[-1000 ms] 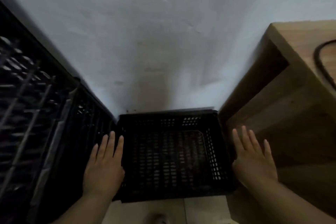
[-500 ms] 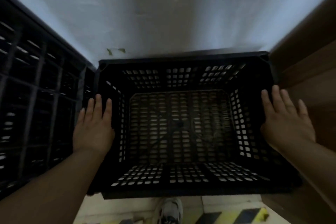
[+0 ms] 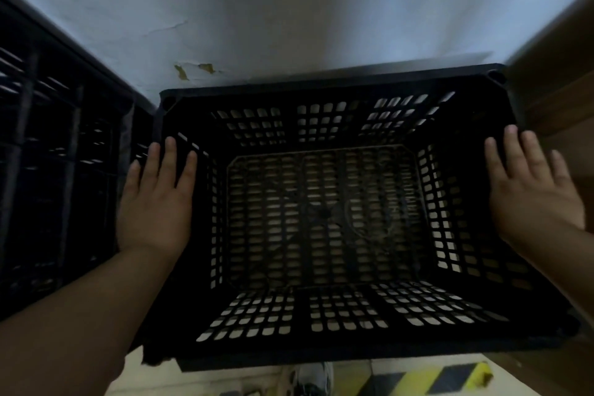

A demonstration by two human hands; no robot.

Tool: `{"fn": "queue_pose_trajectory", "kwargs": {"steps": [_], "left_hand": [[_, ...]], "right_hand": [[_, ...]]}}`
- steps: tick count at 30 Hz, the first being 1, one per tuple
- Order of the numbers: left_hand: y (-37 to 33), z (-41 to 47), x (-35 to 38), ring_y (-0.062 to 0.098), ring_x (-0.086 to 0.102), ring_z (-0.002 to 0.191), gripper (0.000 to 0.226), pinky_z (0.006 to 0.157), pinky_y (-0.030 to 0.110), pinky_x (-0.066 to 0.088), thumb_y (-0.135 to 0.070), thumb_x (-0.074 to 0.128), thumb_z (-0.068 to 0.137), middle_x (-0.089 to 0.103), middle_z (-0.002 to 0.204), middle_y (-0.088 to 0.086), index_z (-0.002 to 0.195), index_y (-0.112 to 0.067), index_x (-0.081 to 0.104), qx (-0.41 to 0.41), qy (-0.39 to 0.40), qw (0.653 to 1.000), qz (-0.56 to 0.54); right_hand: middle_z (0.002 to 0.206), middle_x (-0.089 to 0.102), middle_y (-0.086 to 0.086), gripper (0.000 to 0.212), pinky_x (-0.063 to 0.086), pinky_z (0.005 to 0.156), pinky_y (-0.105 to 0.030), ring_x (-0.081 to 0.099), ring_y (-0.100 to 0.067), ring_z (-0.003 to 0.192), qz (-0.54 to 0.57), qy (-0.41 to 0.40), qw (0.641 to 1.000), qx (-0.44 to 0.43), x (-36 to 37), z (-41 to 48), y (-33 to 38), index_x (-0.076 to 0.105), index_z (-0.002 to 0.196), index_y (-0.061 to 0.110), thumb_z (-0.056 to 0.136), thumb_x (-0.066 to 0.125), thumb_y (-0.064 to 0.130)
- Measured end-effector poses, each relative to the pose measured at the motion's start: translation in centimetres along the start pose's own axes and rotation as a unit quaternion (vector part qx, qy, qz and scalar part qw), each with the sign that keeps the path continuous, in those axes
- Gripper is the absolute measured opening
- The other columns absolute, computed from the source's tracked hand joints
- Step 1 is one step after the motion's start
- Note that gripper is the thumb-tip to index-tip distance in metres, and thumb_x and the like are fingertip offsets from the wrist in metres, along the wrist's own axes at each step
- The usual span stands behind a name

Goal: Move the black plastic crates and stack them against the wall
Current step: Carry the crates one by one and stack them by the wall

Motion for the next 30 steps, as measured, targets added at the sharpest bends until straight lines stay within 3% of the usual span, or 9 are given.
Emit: {"fn": "queue_pose_trajectory", "kwargs": {"steps": [5, 10, 15, 17, 19, 25, 27, 30], "left_hand": [[0.1, -0.4, -0.2, 0.025, -0.023, 0.141, 0.085, 0.090, 0.031, -0.040, -0.021, 0.047, 0.090, -0.031, 0.151, 0.010, 0.145, -0.021, -0.018, 0.006, 0.015, 1.000, 0.008], [0.1, -2.8, -0.2, 0.022, -0.029, 0.137, 0.085, 0.088, 0.033, -0.042, -0.022, 0.046, 0.090, -0.038, 0.142, 0.010, 0.145, -0.021, -0.020, 0.022, 0.030, 0.999, 0.023], [0.1, -6.7, -1.2, 0.020, -0.021, 0.139, 0.080, 0.092, 0.034, -0.041, -0.019, 0.046, 0.089, -0.028, 0.147, 0.010, 0.147, -0.022, -0.008, 0.025, 0.021, 0.999, 0.016], [0.0, -8.9, -1.5, 0.018, -0.024, 0.136, 0.079, 0.090, 0.033, -0.042, -0.016, 0.043, 0.089, -0.030, 0.146, 0.009, 0.146, -0.021, -0.011, 0.029, 0.007, 1.000, 0.010], [-0.3, -11.4, -2.0, 0.018, -0.029, 0.133, 0.079, 0.089, 0.032, -0.043, -0.014, 0.040, 0.089, -0.031, 0.145, 0.009, 0.142, -0.021, -0.017, 0.041, -0.005, 0.999, 0.008], [-0.5, -19.1, -2.0, 0.015, -0.052, 0.121, 0.088, 0.094, 0.031, -0.040, -0.010, 0.048, 0.086, -0.032, 0.147, 0.007, 0.139, -0.023, -0.021, 0.067, -0.018, 0.997, -0.024], [-0.4, -21.3, -1.6, 0.016, -0.044, 0.129, 0.090, 0.097, 0.031, -0.038, -0.009, 0.052, 0.084, -0.028, 0.149, 0.008, 0.140, -0.022, -0.016, 0.066, 0.002, 0.997, -0.035], [-0.4, -24.8, -2.0, 0.018, -0.034, 0.132, 0.084, 0.088, 0.032, -0.042, -0.011, 0.042, 0.089, -0.038, 0.144, 0.009, 0.136, -0.020, -0.028, 0.071, 0.003, 0.997, -0.022]], "right_hand": [[0.149, -0.033, -0.005, 0.064, -0.005, 0.116, -0.040, -0.021, -0.024, 0.144, -0.026, 0.027, 0.999, 0.009, 0.3, -0.7, -0.1, -0.028, 0.138, 0.014, 0.095, 0.018, 0.023], [0.142, -0.037, -0.001, 0.062, -0.011, 0.112, -0.041, -0.020, -0.023, 0.144, -0.028, 0.042, 0.999, 0.000, 0.6, -3.3, -0.8, -0.024, 0.140, 0.015, 0.090, 0.012, 0.018], [0.148, -0.034, -0.001, 0.063, -0.031, 0.103, -0.040, -0.021, -0.022, 0.144, -0.070, 0.059, 0.996, -0.001, 0.8, -6.7, -1.9, -0.021, 0.144, 0.015, 0.090, 0.010, 0.017], [0.141, -0.040, -0.001, 0.063, -0.042, 0.084, -0.037, -0.023, -0.022, 0.143, -0.092, 0.072, 0.993, -0.009, 1.1, -8.4, -2.4, -0.024, 0.143, 0.014, 0.090, 0.010, 0.016], [0.138, -0.042, -0.002, 0.063, -0.043, 0.074, -0.036, -0.024, -0.022, 0.142, -0.109, 0.081, 0.991, -0.018, 1.3, -10.1, -2.9, -0.026, 0.141, 0.012, 0.091, 0.011, 0.016], [0.138, -0.042, -0.008, 0.058, -0.043, 0.074, -0.038, -0.026, -0.023, 0.142, -0.153, 0.087, 0.984, -0.029, 1.5, -15.8, -3.9, -0.031, 0.133, 0.011, 0.093, 0.011, 0.018], [0.138, -0.041, -0.008, 0.058, -0.043, 0.075, -0.039, -0.026, -0.023, 0.142, -0.161, 0.080, 0.983, -0.033, 1.4, -17.4, -3.9, -0.029, 0.136, 0.011, 0.093, 0.010, 0.019], [0.138, -0.042, -0.008, 0.059, -0.046, 0.070, -0.038, -0.027, -0.023, 0.141, -0.182, 0.077, 0.979, -0.042, 1.2, -20.2, -4.0, -0.029, 0.136, 0.011, 0.093, 0.012, 0.019]]}}
Point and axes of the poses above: each hand's wrist, its own z-axis towards the middle knuckle, its own x-axis out of the palm, y = z × x, the point moved 8 cm from there along z, towards the middle knuckle
